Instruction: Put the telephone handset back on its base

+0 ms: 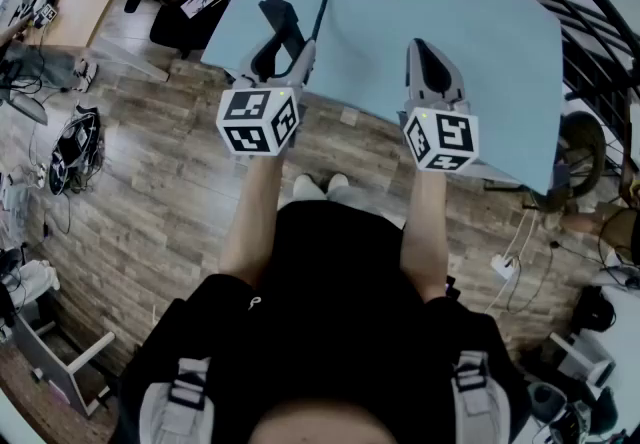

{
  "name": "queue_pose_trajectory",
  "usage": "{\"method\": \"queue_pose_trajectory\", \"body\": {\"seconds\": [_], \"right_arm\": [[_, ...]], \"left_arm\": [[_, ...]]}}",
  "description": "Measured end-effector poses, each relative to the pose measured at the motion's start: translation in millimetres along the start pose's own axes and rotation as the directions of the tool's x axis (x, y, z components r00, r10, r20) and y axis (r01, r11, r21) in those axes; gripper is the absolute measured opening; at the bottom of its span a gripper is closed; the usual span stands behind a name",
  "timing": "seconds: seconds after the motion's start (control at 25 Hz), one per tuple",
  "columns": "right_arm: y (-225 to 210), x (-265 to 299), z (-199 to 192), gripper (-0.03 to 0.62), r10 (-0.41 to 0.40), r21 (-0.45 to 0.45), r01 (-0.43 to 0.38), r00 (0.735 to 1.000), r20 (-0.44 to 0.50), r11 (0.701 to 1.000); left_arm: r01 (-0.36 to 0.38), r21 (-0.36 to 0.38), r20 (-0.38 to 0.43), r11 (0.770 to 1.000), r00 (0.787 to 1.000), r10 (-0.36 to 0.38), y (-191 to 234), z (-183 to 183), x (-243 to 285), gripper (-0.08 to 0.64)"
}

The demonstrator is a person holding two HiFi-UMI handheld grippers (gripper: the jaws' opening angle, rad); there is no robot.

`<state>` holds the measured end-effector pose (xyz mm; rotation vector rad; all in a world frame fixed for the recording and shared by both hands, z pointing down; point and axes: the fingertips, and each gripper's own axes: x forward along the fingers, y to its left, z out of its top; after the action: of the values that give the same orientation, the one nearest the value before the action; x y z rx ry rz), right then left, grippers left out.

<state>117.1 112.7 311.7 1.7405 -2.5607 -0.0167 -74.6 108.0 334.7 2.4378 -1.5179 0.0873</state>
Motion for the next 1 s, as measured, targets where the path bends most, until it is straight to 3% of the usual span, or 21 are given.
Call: {"method": "queue_pose_trajectory", "body": {"seconds": [0.64, 1.0], "right_arm": [[-20.4, 2.1, -8.1, -0.006, -0.002, 0.091, -0.004, 0.997, 0.072, 0.996], [-13.1, 19.2, -2.1, -0.006, 0.053, 0.090, -0.061, 0.995, 0.082, 0.994]], "left_arm": [[-0.005, -0.011, 0.022, 1.000, 1.000, 0.006, -12.4, 3.9, -0.6, 0.206], [-0.010, -0.014, 0.045, 1.000, 0.999, 0.011, -7.9, 8.3, 1.0, 0.202]]}}
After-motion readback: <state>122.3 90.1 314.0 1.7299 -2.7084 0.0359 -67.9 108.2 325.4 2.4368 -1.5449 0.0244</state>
